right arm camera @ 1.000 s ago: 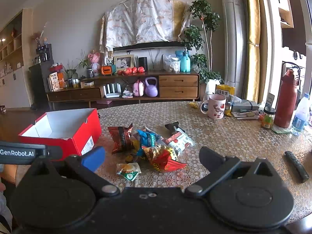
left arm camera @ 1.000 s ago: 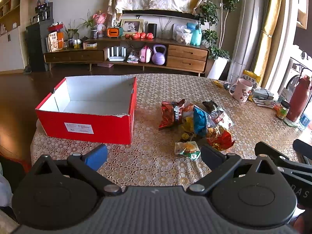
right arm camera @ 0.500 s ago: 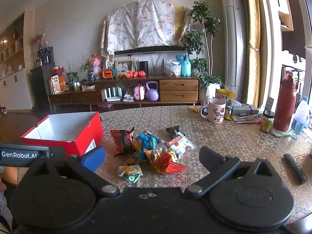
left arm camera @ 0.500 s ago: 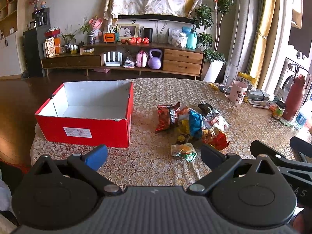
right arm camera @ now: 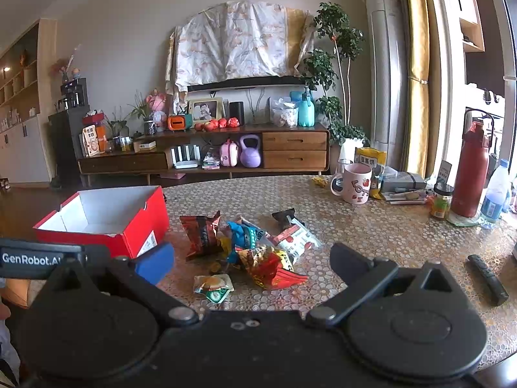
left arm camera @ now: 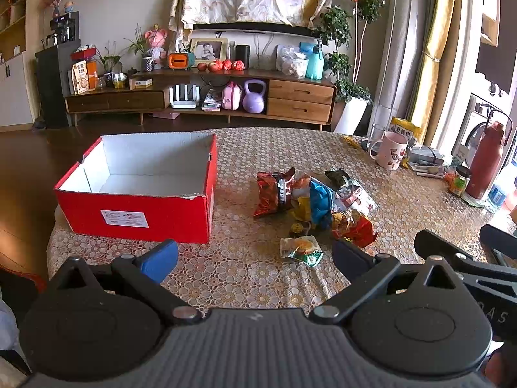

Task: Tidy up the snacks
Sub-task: 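Grasp the green-wrapped cake with the left tool while the right grasps the yellow-red bag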

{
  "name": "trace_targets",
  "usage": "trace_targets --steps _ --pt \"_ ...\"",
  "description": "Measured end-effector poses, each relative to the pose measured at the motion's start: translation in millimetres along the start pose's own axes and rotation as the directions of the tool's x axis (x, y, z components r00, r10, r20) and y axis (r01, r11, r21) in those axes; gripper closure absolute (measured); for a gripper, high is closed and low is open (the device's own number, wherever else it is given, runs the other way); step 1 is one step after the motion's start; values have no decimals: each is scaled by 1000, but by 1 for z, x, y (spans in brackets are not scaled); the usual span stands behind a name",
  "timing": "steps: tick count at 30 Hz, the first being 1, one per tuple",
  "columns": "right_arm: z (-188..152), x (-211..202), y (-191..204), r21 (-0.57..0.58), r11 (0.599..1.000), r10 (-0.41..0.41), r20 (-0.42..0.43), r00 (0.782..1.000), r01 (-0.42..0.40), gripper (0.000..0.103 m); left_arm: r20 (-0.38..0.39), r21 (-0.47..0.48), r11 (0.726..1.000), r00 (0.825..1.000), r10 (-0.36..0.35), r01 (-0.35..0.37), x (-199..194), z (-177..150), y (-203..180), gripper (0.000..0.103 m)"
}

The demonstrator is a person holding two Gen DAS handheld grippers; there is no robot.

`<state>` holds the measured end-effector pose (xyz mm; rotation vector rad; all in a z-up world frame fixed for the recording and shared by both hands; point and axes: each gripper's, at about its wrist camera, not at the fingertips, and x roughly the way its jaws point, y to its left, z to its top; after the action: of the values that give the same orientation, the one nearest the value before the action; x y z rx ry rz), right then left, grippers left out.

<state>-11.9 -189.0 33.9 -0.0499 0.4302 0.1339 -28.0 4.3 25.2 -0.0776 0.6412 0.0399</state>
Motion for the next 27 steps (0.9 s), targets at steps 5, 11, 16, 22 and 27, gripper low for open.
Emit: trace_targets --steps 5,11,16,22,27 --pt "3 11 -3 -6 1000 -18 -12 1000 18 0 -10 27 1000 1000 10 -10 14 3 -4 1" --pt "5 41 -10 -8 999 -38 -67 997 38 0 0 78 997 1000 -5 5 41 8 -6 1" --pt "1 71 -22 8 999 -47 -127 991 49 0 -61 111 994 998 -8 15 75 14 -6 1" --pt "-2 115 -37 -2 1000 -20 -222 975 21 0 -93 138 990 995 -28 41 111 12 -18 1" --pt "-2 156 -46 -13 1000 -6 -310 951 2 6 -149 163 985 988 -37 62 147 3 -31 1"
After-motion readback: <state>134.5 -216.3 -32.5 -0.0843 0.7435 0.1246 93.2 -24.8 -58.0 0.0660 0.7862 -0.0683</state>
